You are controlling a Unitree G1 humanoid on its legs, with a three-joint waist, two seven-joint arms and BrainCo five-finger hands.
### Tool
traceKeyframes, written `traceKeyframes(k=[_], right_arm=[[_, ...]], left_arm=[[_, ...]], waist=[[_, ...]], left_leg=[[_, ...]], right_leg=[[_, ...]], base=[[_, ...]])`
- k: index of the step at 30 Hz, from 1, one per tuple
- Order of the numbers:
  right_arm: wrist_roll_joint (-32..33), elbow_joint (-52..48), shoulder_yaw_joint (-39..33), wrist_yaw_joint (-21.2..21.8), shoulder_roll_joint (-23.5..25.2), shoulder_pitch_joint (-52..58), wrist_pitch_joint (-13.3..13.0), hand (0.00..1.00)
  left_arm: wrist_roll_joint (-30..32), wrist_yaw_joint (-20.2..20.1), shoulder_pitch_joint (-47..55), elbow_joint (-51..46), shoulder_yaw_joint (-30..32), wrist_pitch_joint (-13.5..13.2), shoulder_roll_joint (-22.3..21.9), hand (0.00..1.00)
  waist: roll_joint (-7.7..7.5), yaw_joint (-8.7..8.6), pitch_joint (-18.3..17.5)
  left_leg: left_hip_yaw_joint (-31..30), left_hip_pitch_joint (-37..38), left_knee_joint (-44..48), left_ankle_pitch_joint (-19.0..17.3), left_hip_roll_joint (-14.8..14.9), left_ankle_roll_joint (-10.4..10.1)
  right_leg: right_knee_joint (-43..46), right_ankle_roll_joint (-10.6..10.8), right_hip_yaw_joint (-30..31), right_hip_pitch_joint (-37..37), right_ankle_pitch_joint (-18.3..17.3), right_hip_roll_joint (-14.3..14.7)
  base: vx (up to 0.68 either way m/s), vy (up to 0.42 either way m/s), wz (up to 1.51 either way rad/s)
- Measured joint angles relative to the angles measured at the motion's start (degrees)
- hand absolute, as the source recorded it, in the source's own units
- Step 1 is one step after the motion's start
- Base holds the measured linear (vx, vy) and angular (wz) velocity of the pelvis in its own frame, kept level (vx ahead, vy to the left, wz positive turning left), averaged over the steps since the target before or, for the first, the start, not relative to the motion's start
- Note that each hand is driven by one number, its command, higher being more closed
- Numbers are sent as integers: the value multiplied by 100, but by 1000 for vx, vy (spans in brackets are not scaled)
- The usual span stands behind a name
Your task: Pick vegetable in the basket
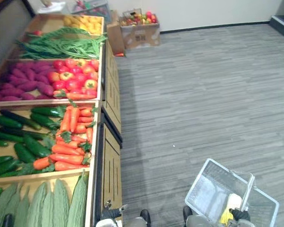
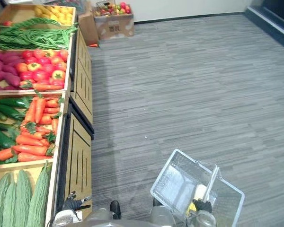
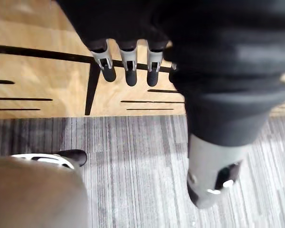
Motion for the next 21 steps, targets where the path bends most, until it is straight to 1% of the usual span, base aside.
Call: traceKeyframes(k=[2,3,4,6,7,8,9,10,11,12,13,14,15,16,17,18,19,20,21], right_arm=[[-1,-3,-5,11,44,-4,-2,100],[-1,-15,-18,11,75,-11,-1,100],[-2,-34,-23,10,85,-16,-5,100],[0,-158,-23,18,100,-65,-15,100],[2,-167,-36,16,132,-69,-17,100],[5,-180,-81,13,146,-77,-44,100],[7,-179,-98,13,157,-77,-56,100],[8,-176,-134,8,155,-70,-91,100],[9,-181,-150,1,133,-70,-141,100],[9,-185,-148,4,112,-92,-147,100],[8,-185,-148,6,70,-146,-151,100],[10,-221,-183,3,27,-212,-156,100],[11,-222,-186,4,-10,-236,-145,100],[11,-218,-187,7,-39,-235,-128,100],[13,-219,-226,2,-25,-232,-127,100],[12,-221,-229,2,-25,-232,-122,100],[12,-211,-230,3,13,-204,-114,100],[20,-191,-257,0,14,-221,-110,100],[64,-176,-334,-15,-61,-330,-82,100]], left_arm=[[11,-1,-30,4,-59,0,23,0],[17,-12,-61,33,-177,3,63,0],[19,-12,-63,47,-253,2,83,0],[142,-20,-73,48,-486,3,135,0],[186,-23,-75,44,-547,2,151,0],[237,-25,-78,45,-676,2,259,0],[240,-26,-76,46,-738,1,304,0],[246,-27,-71,66,-811,11,305,0],[246,-25,-72,85,-866,12,330,0],[246,-16,-73,88,-869,15,341,0],[242,-6,-79,105,-861,24,331,0],[241,7,-142,121,-844,43,319,0],[242,12,-151,129,-846,60,320,0],[242,17,-157,147,-844,84,322,0],[243,55,-160,164,-821,88,332,0],[244,66,-160,159,-780,87,332,0],[246,87,-156,159,-689,86,364,0],[248,97,-184,226,-633,90,364,0],[249,87,-247,291,-629,86,232,0]], waist=[[-45,74,-29],[-57,100,-27],[-58,101,-30],[-62,109,-20],[-79,110,-2],[-135,103,39],[-166,90,59],[-122,42,86],[-158,-17,83],[-175,-25,83],[-139,-30,101],[-52,-40,156],[-18,-40,178],[0,-35,189],[-21,-32,193],[-44,-30,203],[-190,-33,213],[-168,-33,298],[59,-40,349]], left_leg=[[184,183,-34,-83,-49,62],[277,305,-34,-140,-55,73],[312,349,-35,-160,-52,74],[506,564,-39,-171,-5,69],[565,652,-52,-178,-12,74],[579,891,-68,-249,-54,88],[582,1043,-94,-303,-84,92],[571,1294,-206,-405,-59,140],[566,1416,-285,-445,-41,137],[565,1423,-294,-445,-17,137],[559,1409,-323,-448,119,132],[544,1405,-330,-461,304,103],[536,1411,-329,-461,389,101],[527,1419,-328,-461,497,100],[508,1472,-327,-478,616,-28],[501,1532,-327,-501,653,-127],[401,1653,-324,-620,652,-341],[319,1847,-331,-749,747,-556],[237,1904,-321,-717,932,-639]], right_leg=[[70,76,10,22,-49,-40],[278,159,7,-8,-110,-36],[458,162,0,-75,-149,-24],[1636,143,-116,-558,-200,29],[2034,143,-200,-705,-200,21],[2811,146,-390,-933,-196,-60],[3154,162,-484,-1008,-186,-128],[3723,273,-688,-1167,-182,-231],[3878,70,-1016,-1280,-402,-396],[3813,16,-1170,-1364,-518,-468],[3541,-34,-1447,-1545,-575,-521],[3076,8,-1609,-1663,-544,-503],[2750,55,-1629,-1688,-481,-502],[2220,176,-1592,-1711,-391,-529],[1310,180,-1496,-1691,70,-625],[939,177,-1462,-1630,332,-674],[413,190,-1411,-1468,697,-826],[636,516,-1477,-1431,1241,-837],[1132,361,-1582,-1515,848,-722]], base=[[205,110,-50],[211,77,-41],[188,55,-38],[171,45,-40],[153,35,-32],[122,21,-17],[171,18,-12],[187,5,-1],[185,-2,2],[171,-30,6],[168,-75,5],[211,-140,6],[195,-160,10],[303,-283,16],[303,-288,17],[407,-405,22],[362,-413,20],[354,-405,23],[304,-382,28]])
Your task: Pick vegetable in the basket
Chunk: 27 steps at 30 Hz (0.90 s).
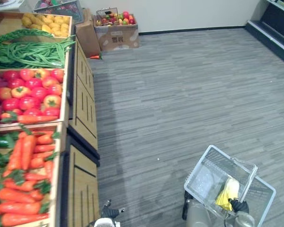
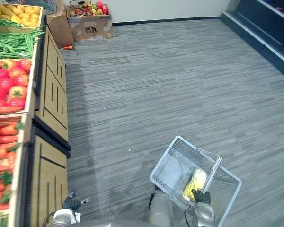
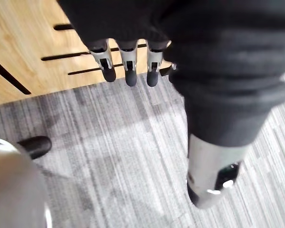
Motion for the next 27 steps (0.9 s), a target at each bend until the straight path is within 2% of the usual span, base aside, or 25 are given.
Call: traceKeyframes(k=[1,2,4,5,6,7,9,10,11,12,13,14,15,16,17,18,19,20,21,22,24,26,27], right_arm=[[6,-3,-140,1,0,-40,5,100],[10,4,-234,-4,-35,-2,-9,100],[10,25,-243,0,-124,4,-2,100],[5,58,-202,10,-195,4,7,100],[0,162,-154,12,-241,3,0,100],[0,252,-131,14,-270,5,-6,100],[0,431,-49,13,-354,1,37,100],[0,473,17,12,-359,-2,50,100],[-2,525,144,17,-392,-13,87,100],[-5,543,177,20,-404,-17,90,100],[-10,597,213,20,-408,0,96,100],[-7,657,212,19,-395,36,104,100],[-6,679,207,18,-387,80,116,100],[-2,681,184,14,-359,143,139,100],[-2,675,122,9,-352,221,164,100],[-1,656,92,2,-362,265,174,100],[-2,600,78,-11,-390,347,186,100],[-2,609,41,-39,-297,401,198,100],[-3,592,59,-45,-242,404,197,100],[-5,529,98,-57,-102,321,196,100],[-46,398,207,-31,200,202,197,100],[-109,406,393,29,305,168,200,100],[-195,426,509,36,336,139,203,100]], left_arm=[[8,-7,4,-5,-44,-19,-60,0],[12,2,3,-61,-49,-51,-115,0],[55,1,25,-50,-52,-49,-129,0],[124,1,37,-46,-55,-46,-130,0],[122,1,52,-47,-60,-45,-132,0],[114,5,55,-79,-56,-48,-131,0],[109,2,58,-203,-67,-47,-122,0],[110,2,62,-221,-79,-54,-116,0],[111,-2,69,-255,-141,-95,-110,0],[112,-1,65,-269,-150,-95,-106,0],[114,1,62,-296,-152,-98,-103,0],[107,7,44,-307,-150,-113,-104,0],[103,7,28,-315,-149,-126,-104,0],[99,9,15,-372,-151,-124,-106,0],[106,19,14,-418,-163,-124,-136,0],[115,22,21,-414,-173,-121,-168,0],[120,25,48,-389,-175,-112,-197,0],[121,21,62,-416,-161,-95,-184,0],[119,28,67,-463,-119,-101,-184,0],[115,29,46,-547,-33,-99,-169,0],[120,26,27,-552,32,-90,-132,0],[129,29,51,-544,85,-91,-124,0],[154,23,83,-531,124,-90,-105,0]], waist=[[-19,-42,10],[-53,-43,1],[-9,-43,-33],[114,-53,-114],[72,-63,-112],[103,-63,-142],[53,-26,-156],[5,-6,-141],[12,11,-145],[12,6,-145],[3,8,-141],[-28,-5,-144],[-56,-2,-159],[-70,6,-161],[-57,1,-172],[4,5,-206],[72,9,-287],[-31,-1,-370],[-109,5,-388],[-197,119,-396],[-251,300,-414],[-271,371,-431],[-339,430,-496]], left_leg=[[-104,10,2,222,-8,-43],[-362,74,23,456,23,-136],[-577,50,185,542,174,-167],[-797,-135,490,633,303,-154],[-1002,-342,817,784,375,-149],[-1210,-581,1230,1004,431,-197],[-1475,-1237,2327,2027,548,-570],[-1455,-1385,2624,2263,584,-678],[-1305,-1728,3373,2108,644,-703],[-1191,-1875,3685,1911,652,-694],[-869,-2118,4065,1502,623,-640],[-579,-2370,4055,1150,573,-534],[-474,-2518,3935,1009,509,-437],[-163,-2801,3420,858,387,-206],[220,-2975,2479,1003,153,31],[382,-3034,1886,1391,9,287],[885,-3058,1252,1628,-176,815],[909,-2973,835,1719,-486,946],[911,-3039,733,1750,-590,991],[930,-3162,701,1756,-655,1000],[956,-3083,723,1757,-677,1002],[967,-2875,690,1755,-688,1000],[969,-2802,651,1747,-724,995]], right_leg=[[601,-1,27,-213,-399,-61],[1340,-64,0,-379,-975,-181],[1716,-111,-169,-403,-1390,-167],[1811,-145,-321,-333,-1597,-145],[1790,-188,-438,-227,-1688,-145],[1711,-248,-574,-50,-1741,-148],[1286,-322,-885,517,-1775,-131],[1138,-347,-939,674,-1760,-166],[842,-372,-1067,980,-1717,-167],[706,-366,-1107,1147,-1692,-162],[401,-316,-1240,1534,-1659,-174],[124,-240,-1425,1898,-1616,-205],[20,-205,-1534,2037,-1597,-240],[-176,-99,-1782,2311,-1537,-312],[-322,27,-2020,2536,-1469,-352],[-404,96,-2134,2631,-1431,-337],[-502,223,-2306,2781,-1383,-316],[-645,336,-2417,2866,-1263,-463],[-788,335,-2487,2884,-1167,-475],[-1098,326,-2585,2951,-927,-421],[-1468,341,-2526,3232,-378,-309],[-1527,332,-2425,3424,-129,-280],[-1457,331,-2295,3454,-52,-304]], base=[[277,-357,39],[271,-365,40],[307,-345,32],[364,-371,42],[292,-288,53],[347,-315,66],[330,-240,54],[293,-126,24],[284,-103,17],[285,-53,22],[287,-14,41],[281,21,52],[262,90,72],[257,166,75],[274,195,77],[293,229,92],[389,253,116],[383,234,123],[369,189,99],[209,90,58],[228,74,36],[148,14,13],[107,-19,7]])
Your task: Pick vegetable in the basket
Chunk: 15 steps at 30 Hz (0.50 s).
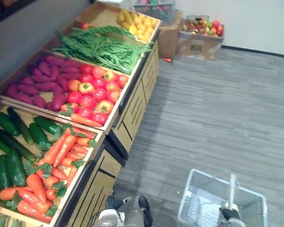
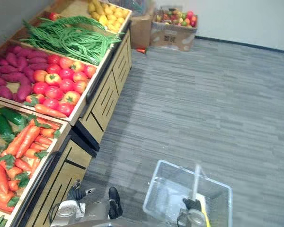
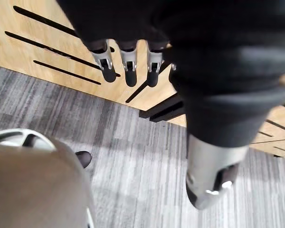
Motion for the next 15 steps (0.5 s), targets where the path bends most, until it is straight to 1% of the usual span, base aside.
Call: traceKeyframes(k=[1,2,3,4,5,6,7,8,9,10,11,12,13,14,15], right_arm=[[-16,28,58,2,-10,-19,0,100],[-38,45,50,-2,-54,-32,7,100],[-39,84,50,-2,-112,-28,7,100],[-40,102,51,-3,-98,-17,5,100],[-41,96,52,-6,-103,-61,-2,100],[-39,78,81,-6,-147,-129,-7,100],[-38,86,100,-8,-144,-184,-18,100],[-38,80,90,-12,-147,-204,-43,100],[-38,60,78,-14,-153,-177,-62,100],[-37,9,27,-17,-155,-93,-138,100],[-30,-22,-13,-18,-167,-63,-154,100],[-28,-43,-76,-17,-163,-47,-154,100],[-25,-90,-248,-13,-130,20,-141,100],[-22,-89,-329,-11,-105,25,-128,100],[-20,-89,-376,-9,-73,21,-123,100]], left_arm=[[17,-2,9,43,5,3,8,0],[30,-17,17,141,-2,11,-1,0],[48,-14,117,135,-8,31,4,0],[40,-15,131,117,-7,26,50,0],[43,-16,153,120,-62,80,192,0],[56,-18,173,146,-224,153,345,0],[62,-27,199,191,-306,182,396,0],[63,-11,206,297,-313,231,459,0],[62,-9,224,335,-318,246,459,0],[57,-11,250,375,-308,267,456,0],[56,-4,270,379,-267,268,440,0],[56,-4,269,377,-214,269,404,0],[55,2,219,354,-76,262,312,0],[51,5,193,349,29,254,261,0],[50,9,181,349,87,253,230,0]], waist=[[-32,14,-46],[58,2,-108],[137,-22,-154],[40,-17,-140],[-97,-25,-96],[-55,-147,-77],[-51,-166,-44],[-89,-168,-15],[-82,-180,-6],[-75,-187,-5],[-70,-181,-2],[-56,-180,-9],[-24,-160,-8],[3,-145,-11],[30,-142,-12]], left_leg=[[-10,25,-61,-19,-23,-3],[-57,145,-226,-107,-54,9],[-110,381,-493,-306,-75,14],[-174,519,-611,-327,-181,13],[-310,762,-783,-373,-334,41],[-543,971,-822,-449,-372,126],[-681,1034,-819,-507,-371,170],[-881,1154,-776,-595,-338,172],[-1013,1227,-759,-633,-332,177],[-1280,1370,-753,-691,-331,162],[-1564,1498,-740,-710,-340,121],[-1736,1540,-731,-713,-342,89],[-2157,1588,-694,-777,-331,6],[-2430,1572,-620,-852,-307,-78],[-2613,1546,-558,-915,-274,-135]], right_leg=[[140,7,70,-42,7,-24],[720,8,198,-244,6,-97],[1690,8,283,-589,7,-285],[2289,-3,401,-801,48,-501],[3353,-91,852,-1242,564,-809],[4097,-91,1483,-1578,1428,-767],[4522,52,1818,-1810,1174,-641],[5250,-121,2180,-2244,97,-388],[5390,-147,2202,-2377,-290,-279],[5279,-288,2130,-2564,-832,-136],[4794,-399,2089,-2684,-1142,-27],[4401,-402,2104,-2706,-1199,17],[3231,-392,2381,-2687,-1195,148],[2571,-383,2734,-2687,-1174,245],[2213,-403,2971,-2687,-1153,308]], base=[[164,-1,12],[170,37,24],[170,63,31],[120,60,43],[204,45,61],[232,23,72],[302,1,86],[216,-13,77],[286,-22,108],[308,-43,128],[312,-67,135],[347,-162,166],[265,-184,157],[250,-218,156],[234,-323,133]])
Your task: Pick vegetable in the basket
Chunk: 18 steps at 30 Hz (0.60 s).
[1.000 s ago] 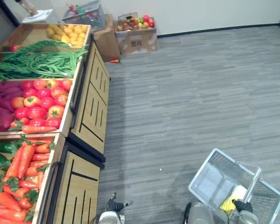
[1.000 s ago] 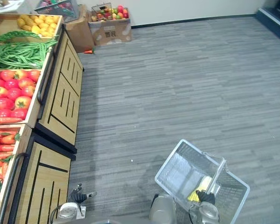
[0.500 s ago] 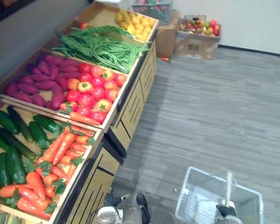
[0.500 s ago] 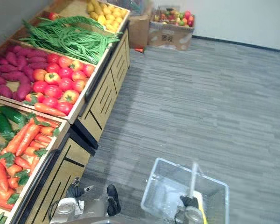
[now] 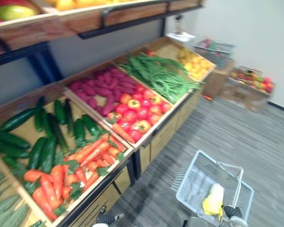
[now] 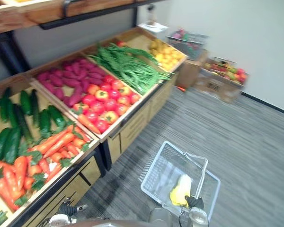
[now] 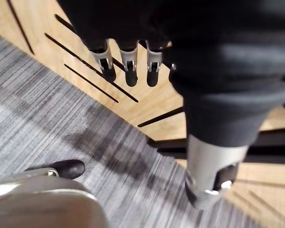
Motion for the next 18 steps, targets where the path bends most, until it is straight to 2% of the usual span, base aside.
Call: traceKeyframes(k=[1,2,3,4,5,6,8,11,13,16,18], right_arm=[[10,-1,-28,-2,35,-5,2,100],[32,0,-27,4,67,-3,8,100],[36,0,-29,8,99,8,14,100],[39,3,-26,9,207,61,27,100],[44,-72,-102,-9,147,104,32,100],[44,-111,-106,-6,87,115,45,100],[40,-112,-39,14,-33,90,122,100],[41,-104,-54,9,-12,65,135,100],[43,-92,-183,6,-7,78,141,100],[43,15,-541,10,-18,79,149,100],[52,151,-753,4,-61,150,171,100]], left_arm=[[-6,1,-16,-5,92,-4,-62,0],[-17,-1,-14,-22,170,-9,-75,0],[-25,-3,-4,-49,219,-10,-71,0],[-51,-2,-8,-78,363,-28,-55,0],[-63,-5,-7,-64,446,-46,-216,0],[-65,-6,-6,-64,477,-45,-289,0],[-91,11,43,-92,659,-45,-502,0],[-173,0,38,-105,815,-39,-526,0],[-336,1,47,-100,829,-35,-539,0],[-497,0,48,-56,859,-36,-543,0],[-595,-5,46,-8,865,-33,-529,0]], waist=[[51,6,-8],[39,17,-37],[-15,21,-67],[-114,49,-116],[94,39,-163],[193,38,-172],[404,48,-203],[395,54,-189],[392,29,-188],[393,-6,-189],[394,-23,-187]], left_leg=[[-331,-77,146,-177,89,-85],[-636,-178,321,-330,155,-267],[-780,-235,390,-403,161,-362],[-922,-287,475,-518,232,-534],[-617,-365,504,-327,578,-571],[-462,-361,455,-217,692,-605],[-274,-324,37,341,985,-908],[-207,-418,-57,804,1115,-866],[89,-450,-101,1074,1111,-770],[1026,-452,-450,1544,1033,-620],[1955,-474,-486,1522,996,-511]], right_leg=[[-570,79,365,13,54,111],[-978,131,580,56,163,178],[-1112,115,598,89,316,154],[-1078,348,345,141,575,59],[-973,177,-137,221,403,187],[-889,123,-289,256,328,231],[-750,-87,-826,399,43,373],[-792,-258,-1336,644,-58,446],[-872,-290,-1648,838,-77,392],[-1105,-310,-2109,1023,-94,256],[-1210,-287,-2437,1186,-93,173]], base=[[290,-442,144],[295,-480,141],[257,-492,139],[243,-477,143],[251,-437,141],[223,-351,132],[184,-325,103],[142,-287,79],[74,-156,75],[-23,-34,72],[-55,69,73]])
